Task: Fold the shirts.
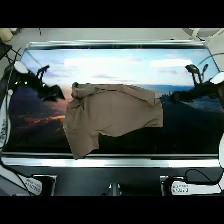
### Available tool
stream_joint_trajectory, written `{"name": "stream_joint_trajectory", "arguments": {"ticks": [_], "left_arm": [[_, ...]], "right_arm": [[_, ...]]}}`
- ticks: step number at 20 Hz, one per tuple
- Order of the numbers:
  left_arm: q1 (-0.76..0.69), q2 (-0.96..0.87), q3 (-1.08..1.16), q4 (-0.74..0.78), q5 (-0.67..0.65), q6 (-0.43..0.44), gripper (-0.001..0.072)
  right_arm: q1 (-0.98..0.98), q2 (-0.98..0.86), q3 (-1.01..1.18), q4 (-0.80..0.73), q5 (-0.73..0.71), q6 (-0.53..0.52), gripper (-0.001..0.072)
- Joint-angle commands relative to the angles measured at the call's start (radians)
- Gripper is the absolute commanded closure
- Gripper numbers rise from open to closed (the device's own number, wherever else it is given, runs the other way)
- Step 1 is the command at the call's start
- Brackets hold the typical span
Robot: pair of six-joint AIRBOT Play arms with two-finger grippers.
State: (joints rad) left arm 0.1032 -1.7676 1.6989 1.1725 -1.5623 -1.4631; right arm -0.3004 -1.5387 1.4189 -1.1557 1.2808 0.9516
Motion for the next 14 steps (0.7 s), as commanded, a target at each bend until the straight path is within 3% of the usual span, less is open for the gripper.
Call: {"name": "stream_joint_trajectory", "arguments": {"ticks": [1, 7, 9, 14], "left_arm": [[0.064, 0.16, -0.323, 0.032, -0.004, 0.038, 0.0077], [0.076, 0.261, -0.715, -0.103, 0.23, 0.133, 0.0089], [0.071, 0.261, -0.744, -0.111, 0.315, 0.132, 0.0102], [0.012, 0.261, -0.746, -0.116, 0.454, 0.115, 0.011]], "right_arm": [[-0.08, 0.013, -0.027, -0.115, 0.187, -0.016, 0.0181], [-0.05, 0.013, -0.174, -0.027, 0.157, -0.053, 0.0153], [-0.05, 0.013, -0.211, 0.015, 0.151, -0.093, 0.0046], [-0.05, -0.021, -0.292, 0.101, 0.097, -0.112, 0.0019]]}}
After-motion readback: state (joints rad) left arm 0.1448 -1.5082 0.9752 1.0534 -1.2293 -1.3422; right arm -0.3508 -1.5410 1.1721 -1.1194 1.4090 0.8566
